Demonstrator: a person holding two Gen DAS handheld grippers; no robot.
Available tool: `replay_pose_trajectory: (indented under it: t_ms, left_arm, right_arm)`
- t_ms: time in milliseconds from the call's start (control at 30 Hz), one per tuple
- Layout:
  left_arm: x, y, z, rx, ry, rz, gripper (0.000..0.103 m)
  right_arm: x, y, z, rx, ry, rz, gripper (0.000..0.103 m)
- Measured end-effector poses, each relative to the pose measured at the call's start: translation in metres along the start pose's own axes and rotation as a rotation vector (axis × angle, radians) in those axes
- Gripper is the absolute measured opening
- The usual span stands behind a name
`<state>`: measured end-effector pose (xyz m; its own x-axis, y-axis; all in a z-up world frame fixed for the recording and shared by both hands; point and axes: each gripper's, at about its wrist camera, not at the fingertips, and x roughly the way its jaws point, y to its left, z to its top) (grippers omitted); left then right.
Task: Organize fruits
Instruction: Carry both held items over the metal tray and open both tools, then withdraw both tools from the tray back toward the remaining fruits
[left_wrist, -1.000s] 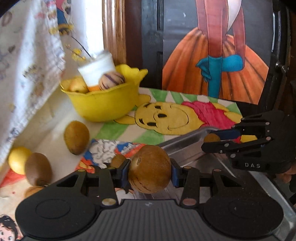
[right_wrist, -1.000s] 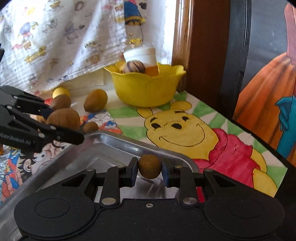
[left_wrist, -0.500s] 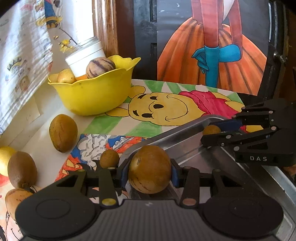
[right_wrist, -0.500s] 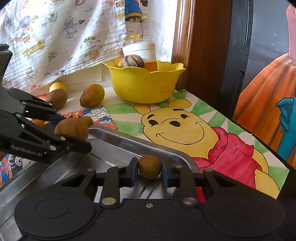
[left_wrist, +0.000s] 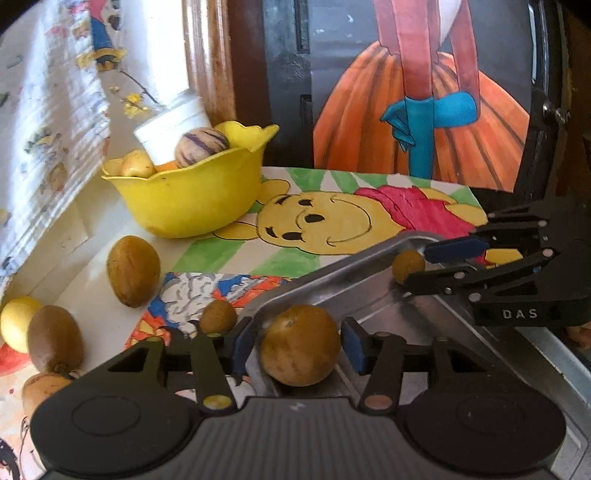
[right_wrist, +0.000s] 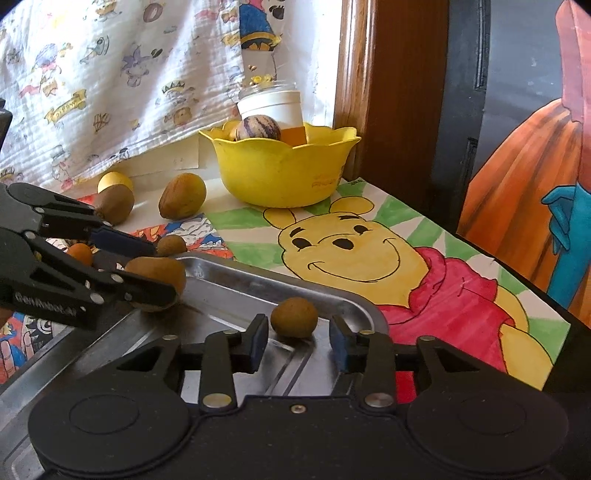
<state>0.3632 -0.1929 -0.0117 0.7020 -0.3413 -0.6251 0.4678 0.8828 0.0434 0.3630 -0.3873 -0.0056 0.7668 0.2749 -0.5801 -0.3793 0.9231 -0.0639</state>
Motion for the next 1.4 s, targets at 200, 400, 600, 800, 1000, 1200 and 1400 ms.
replay_pose_trajectory:
  t_ms: [200, 400, 600, 800, 1000, 1200, 1400]
  left_arm:
    - [-0.031, 0.009, 0.003, -0.059, -0.038, 0.028, 0.083]
    - [-0.079, 0.009, -0.001, -0.091, -0.117, 0.091, 0.102]
    - [-0.133, 0.003, -0.012, -0.099, -0.169, 0.119, 0.103]
    - [-0.183, 0.002, -0.030, -0.117, -0.172, 0.136, 0.103]
    - [-0.224, 0.009, -0.053, -0.129, -0.143, 0.148, 0.103]
    - [-0.257, 0.027, -0.085, -0.157, -0.126, 0.166, 0.103]
    - [-0.273, 0.043, -0.118, -0.187, -0.097, 0.176, 0.103]
  right_arm:
    - [-0.027, 0.008, 0.005, 0.011, -0.039, -0.012, 0.070]
    - [-0.070, 0.032, 0.014, 0.016, -0.080, -0.002, 0.095]
    - [-0.117, 0.066, 0.018, 0.001, -0.092, 0.015, 0.102]
    - [-0.155, 0.106, 0.017, -0.032, -0.049, 0.044, 0.102]
    - [-0.178, 0.150, 0.010, -0.068, 0.024, 0.084, 0.102]
    - [-0.189, 0.188, 0.001, -0.065, 0.085, 0.159, 0.102]
    - [-0.189, 0.217, -0.004, -0.100, 0.120, 0.198, 0.102]
